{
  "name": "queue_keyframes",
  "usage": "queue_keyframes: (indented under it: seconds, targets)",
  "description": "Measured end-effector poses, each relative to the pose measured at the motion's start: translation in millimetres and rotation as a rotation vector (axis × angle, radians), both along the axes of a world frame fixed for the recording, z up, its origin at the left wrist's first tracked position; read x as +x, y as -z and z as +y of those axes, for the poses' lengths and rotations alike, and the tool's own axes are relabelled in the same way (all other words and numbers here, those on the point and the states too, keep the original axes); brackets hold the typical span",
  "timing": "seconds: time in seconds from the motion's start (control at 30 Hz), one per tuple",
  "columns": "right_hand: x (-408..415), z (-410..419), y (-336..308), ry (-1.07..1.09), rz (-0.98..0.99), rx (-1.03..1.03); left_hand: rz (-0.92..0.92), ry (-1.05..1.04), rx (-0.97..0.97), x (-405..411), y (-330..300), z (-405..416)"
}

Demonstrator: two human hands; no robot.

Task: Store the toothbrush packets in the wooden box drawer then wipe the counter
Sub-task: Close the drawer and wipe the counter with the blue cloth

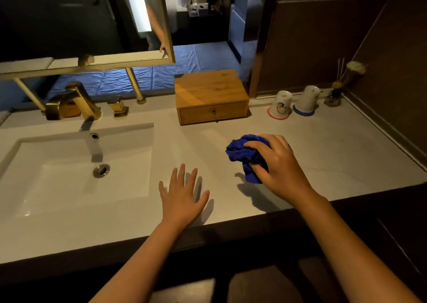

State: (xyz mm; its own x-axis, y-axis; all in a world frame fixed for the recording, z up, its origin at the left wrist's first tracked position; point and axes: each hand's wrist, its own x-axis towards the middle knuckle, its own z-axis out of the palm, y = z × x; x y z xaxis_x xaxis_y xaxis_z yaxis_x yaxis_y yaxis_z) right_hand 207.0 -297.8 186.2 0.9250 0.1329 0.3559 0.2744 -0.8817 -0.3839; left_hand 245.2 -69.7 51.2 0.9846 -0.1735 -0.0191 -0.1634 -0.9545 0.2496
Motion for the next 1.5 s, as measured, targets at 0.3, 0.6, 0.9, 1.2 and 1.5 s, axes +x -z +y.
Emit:
queue_keyframes:
  seconds: [0.3, 0.6, 0.9, 1.2, 1.5]
  targets:
    - [-10, -125, 9, -0.095, 0.066, 0.002, 0.08, -0.052, 0.046, -24, 27, -76]
    - [-20, -215, 20, 0.056, 0.098, -0.005, 0.073, -0.062, 0.137, -28, 30, -82]
    - [-19, -246, 38, 0.061, 0.059, 0.078, 0.05, -0.074, 0.116, -29, 29, -84]
    - [-5, -195, 124, -0.156, 0.386, 0.045, 0.043, -0.073, 0.096, -28, 33, -82]
    - [14, -246, 108, -0.218, 0.828, -0.261, 0.049, -0.069, 0.118, -28, 34, -82]
